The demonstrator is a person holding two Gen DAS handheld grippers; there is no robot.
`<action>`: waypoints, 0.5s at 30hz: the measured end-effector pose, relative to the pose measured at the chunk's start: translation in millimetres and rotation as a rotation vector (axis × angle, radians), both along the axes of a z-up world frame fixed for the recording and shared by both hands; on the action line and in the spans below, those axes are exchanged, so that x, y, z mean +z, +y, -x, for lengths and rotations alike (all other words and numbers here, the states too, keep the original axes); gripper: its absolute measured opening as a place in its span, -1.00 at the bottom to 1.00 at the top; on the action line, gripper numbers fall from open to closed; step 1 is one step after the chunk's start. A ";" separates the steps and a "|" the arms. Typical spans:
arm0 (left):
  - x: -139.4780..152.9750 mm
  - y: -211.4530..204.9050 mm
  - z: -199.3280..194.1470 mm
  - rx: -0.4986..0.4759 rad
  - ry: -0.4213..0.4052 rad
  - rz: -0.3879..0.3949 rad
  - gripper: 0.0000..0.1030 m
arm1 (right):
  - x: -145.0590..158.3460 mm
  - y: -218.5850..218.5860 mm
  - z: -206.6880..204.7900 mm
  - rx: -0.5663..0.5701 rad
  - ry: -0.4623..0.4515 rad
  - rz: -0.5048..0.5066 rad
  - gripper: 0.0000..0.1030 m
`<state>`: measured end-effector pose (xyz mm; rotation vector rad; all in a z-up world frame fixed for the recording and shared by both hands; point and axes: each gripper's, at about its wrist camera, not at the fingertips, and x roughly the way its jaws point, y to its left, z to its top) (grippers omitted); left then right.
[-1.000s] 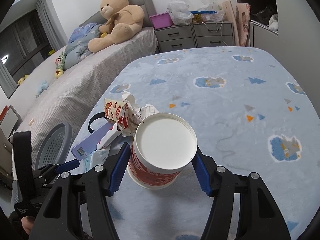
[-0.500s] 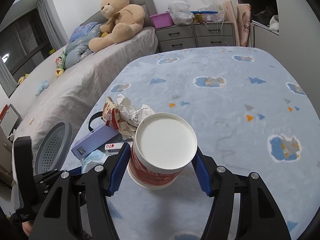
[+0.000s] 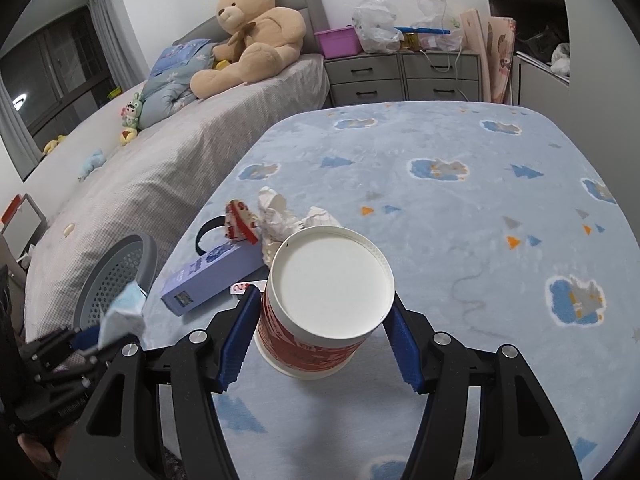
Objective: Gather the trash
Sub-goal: 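Carry the paper cup and wet-wipe pack over the wastebasket with both tools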
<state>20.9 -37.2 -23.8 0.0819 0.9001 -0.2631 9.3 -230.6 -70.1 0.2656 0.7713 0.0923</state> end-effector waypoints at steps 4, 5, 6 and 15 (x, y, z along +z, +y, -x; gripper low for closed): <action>13.3 28.8 -6.9 0.044 -0.043 -0.024 -0.15 | 6.1 18.0 0.4 0.028 -0.010 0.012 0.17; 16.0 36.9 -9.9 0.055 -0.052 -0.031 -0.15 | 8.1 24.0 0.1 0.037 -0.013 0.017 0.17; 18.3 45.3 -12.5 0.068 -0.062 -0.038 -0.15 | 10.1 30.3 -1.0 0.049 -0.015 0.021 0.17; 29.4 114.2 -32.8 0.171 -0.110 -0.073 -0.15 | 26.8 97.1 -17.6 0.163 -0.041 0.026 0.17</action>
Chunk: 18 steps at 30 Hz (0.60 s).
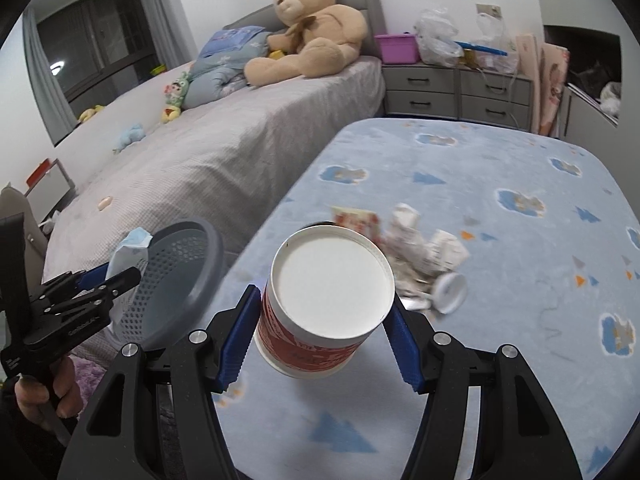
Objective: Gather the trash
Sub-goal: 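Carry the paper cup and wet-wipe pack over the wastebasket with both tools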
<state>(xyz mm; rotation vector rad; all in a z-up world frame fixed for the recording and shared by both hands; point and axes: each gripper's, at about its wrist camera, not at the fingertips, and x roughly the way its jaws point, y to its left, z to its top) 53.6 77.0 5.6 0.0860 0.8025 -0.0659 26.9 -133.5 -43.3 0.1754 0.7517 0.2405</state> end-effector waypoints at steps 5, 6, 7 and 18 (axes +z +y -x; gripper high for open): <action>-2.4 32.5 -6.3 0.057 -0.008 0.012 -0.15 | 4.4 40.3 -18.2 0.060 -0.004 -0.013 0.17; -4.1 39.3 -7.8 0.069 -0.003 0.021 -0.15 | 4.7 48.5 -22.3 0.073 -0.002 -0.017 0.17; -6.1 45.4 -8.9 0.078 0.002 0.028 -0.15 | 4.9 56.7 -26.4 0.084 -0.002 -0.019 0.17; -32.4 89.8 -21.3 0.172 0.045 0.041 -0.15 | -3.4 145.7 -60.9 0.229 0.004 0.010 0.17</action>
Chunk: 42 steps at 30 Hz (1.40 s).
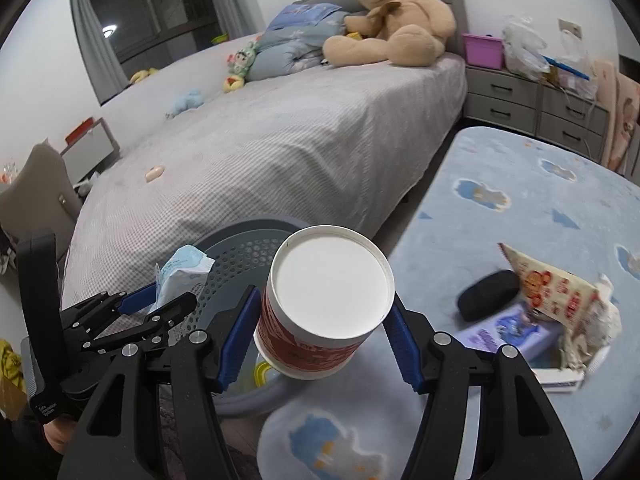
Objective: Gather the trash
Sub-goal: 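Carry the paper cup and wet-wipe pack over the wastebasket with both tools, then open both tools to drop the wipe pack and paper cup into the basket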
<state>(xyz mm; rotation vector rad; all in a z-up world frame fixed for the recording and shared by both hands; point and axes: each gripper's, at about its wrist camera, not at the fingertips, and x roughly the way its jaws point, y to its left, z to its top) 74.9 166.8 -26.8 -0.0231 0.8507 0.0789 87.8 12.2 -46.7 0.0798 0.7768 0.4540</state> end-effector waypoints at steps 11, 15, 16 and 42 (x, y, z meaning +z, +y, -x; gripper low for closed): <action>-14.4 28.9 -2.3 0.072 0.033 -0.001 -0.14 | -15.4 45.8 -13.9 0.090 0.007 0.072 0.17; -14.5 29.5 -2.8 0.078 0.029 -0.001 -0.14 | -17.7 50.3 -17.6 0.099 0.015 0.070 0.18; -14.5 30.3 -3.4 0.080 0.028 0.003 -0.14 | -17.5 50.2 -18.5 0.100 0.016 0.067 0.18; -11.7 35.3 0.6 0.122 0.017 0.002 0.23 | -13.0 53.0 -14.5 0.096 0.000 0.058 0.32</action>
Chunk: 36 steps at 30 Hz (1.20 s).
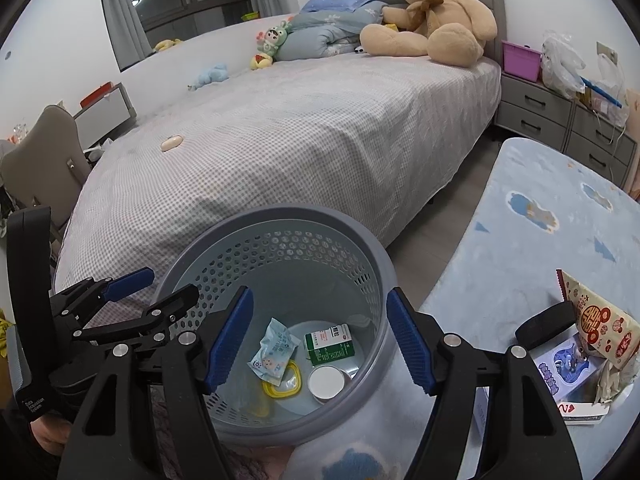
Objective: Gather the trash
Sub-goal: 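Open both tools to drop the wipe pack and paper cup into the basket, then move both tools back toward the remaining trash on the table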
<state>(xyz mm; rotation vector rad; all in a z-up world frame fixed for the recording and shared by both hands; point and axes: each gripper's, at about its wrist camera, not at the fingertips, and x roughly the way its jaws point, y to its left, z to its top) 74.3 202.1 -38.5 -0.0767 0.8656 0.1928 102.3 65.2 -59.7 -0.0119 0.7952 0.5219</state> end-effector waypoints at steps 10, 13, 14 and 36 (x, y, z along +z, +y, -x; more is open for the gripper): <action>1.3 0.7 0.5 0.002 -0.005 -0.002 0.29 | -2.9 -3.5 4.6 -0.008 0.004 0.005 0.39; 3.0 0.0 1.6 0.002 -0.012 -0.002 0.33 | -4.7 -5.6 6.9 -0.016 0.007 0.008 0.45; 3.6 -0.4 1.8 0.000 -0.015 -0.003 0.33 | -5.6 -6.8 7.6 -0.020 0.010 0.009 0.45; 14.3 -47.2 7.5 -0.086 -0.057 -0.021 0.40 | -25.0 -79.2 39.1 -0.194 0.060 0.077 0.68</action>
